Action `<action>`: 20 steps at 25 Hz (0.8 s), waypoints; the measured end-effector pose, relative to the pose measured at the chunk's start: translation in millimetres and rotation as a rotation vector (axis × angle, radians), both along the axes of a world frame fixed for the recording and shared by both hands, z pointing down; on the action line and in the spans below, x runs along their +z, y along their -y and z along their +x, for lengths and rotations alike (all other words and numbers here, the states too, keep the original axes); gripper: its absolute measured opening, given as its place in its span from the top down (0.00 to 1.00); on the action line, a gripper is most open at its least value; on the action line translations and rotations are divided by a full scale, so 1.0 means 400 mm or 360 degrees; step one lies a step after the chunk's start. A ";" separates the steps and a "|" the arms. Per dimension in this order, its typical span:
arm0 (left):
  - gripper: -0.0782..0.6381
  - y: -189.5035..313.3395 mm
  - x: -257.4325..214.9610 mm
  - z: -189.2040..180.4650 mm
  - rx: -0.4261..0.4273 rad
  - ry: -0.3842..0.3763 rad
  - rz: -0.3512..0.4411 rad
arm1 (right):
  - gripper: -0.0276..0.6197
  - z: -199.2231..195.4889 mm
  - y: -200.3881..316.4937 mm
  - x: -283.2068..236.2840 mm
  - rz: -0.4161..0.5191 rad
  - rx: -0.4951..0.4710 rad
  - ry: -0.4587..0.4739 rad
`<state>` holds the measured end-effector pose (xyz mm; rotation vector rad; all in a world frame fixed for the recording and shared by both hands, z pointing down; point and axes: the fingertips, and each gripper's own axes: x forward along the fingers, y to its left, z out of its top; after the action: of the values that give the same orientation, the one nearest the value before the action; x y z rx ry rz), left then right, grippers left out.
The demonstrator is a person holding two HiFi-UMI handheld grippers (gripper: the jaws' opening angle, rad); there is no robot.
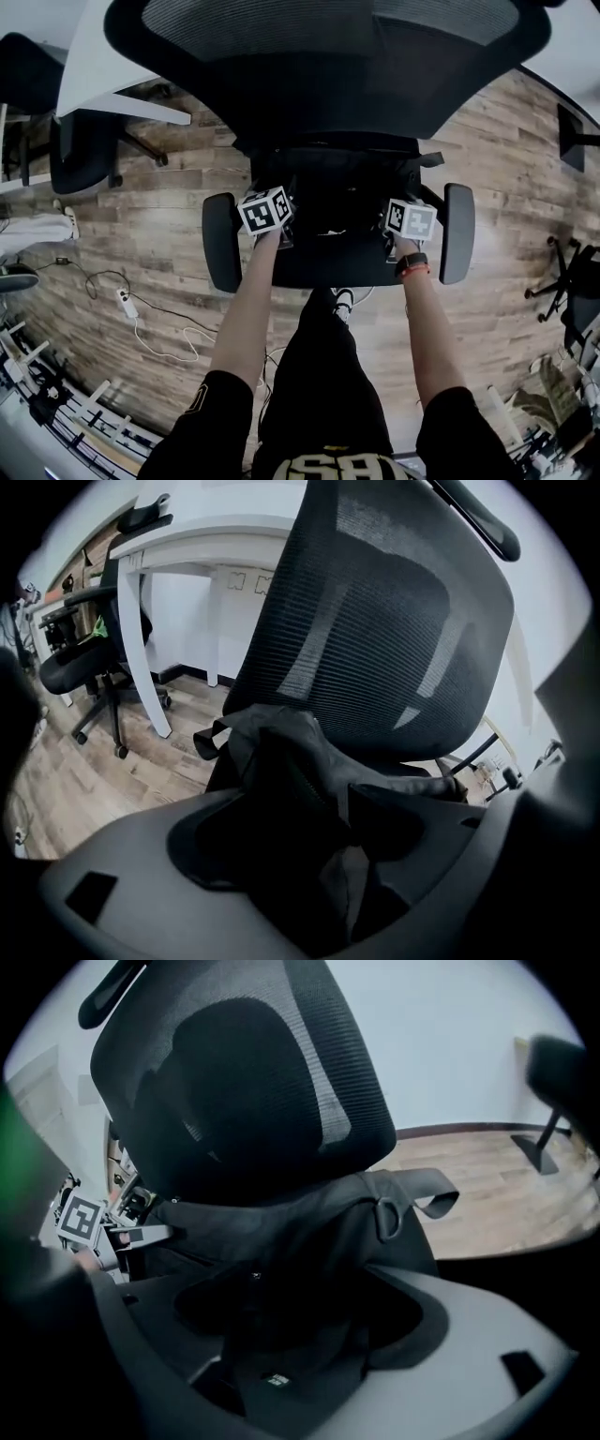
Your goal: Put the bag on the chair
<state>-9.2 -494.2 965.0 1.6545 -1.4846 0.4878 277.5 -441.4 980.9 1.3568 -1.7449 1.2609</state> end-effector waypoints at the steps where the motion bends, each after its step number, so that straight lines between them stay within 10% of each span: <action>1: 0.43 -0.011 -0.016 -0.001 -0.0016 0.0001 -0.0002 | 0.37 0.004 -0.005 -0.022 0.0013 0.0019 -0.0002; 20: 0.43 -0.220 -0.593 0.128 0.0020 -0.0144 0.0382 | 0.42 -0.112 -0.168 -0.586 0.0473 -0.0105 0.0173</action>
<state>41.9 -406.1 727.9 1.8466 -1.5132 0.2445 232.5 -374.3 746.5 1.4001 -2.1009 1.0884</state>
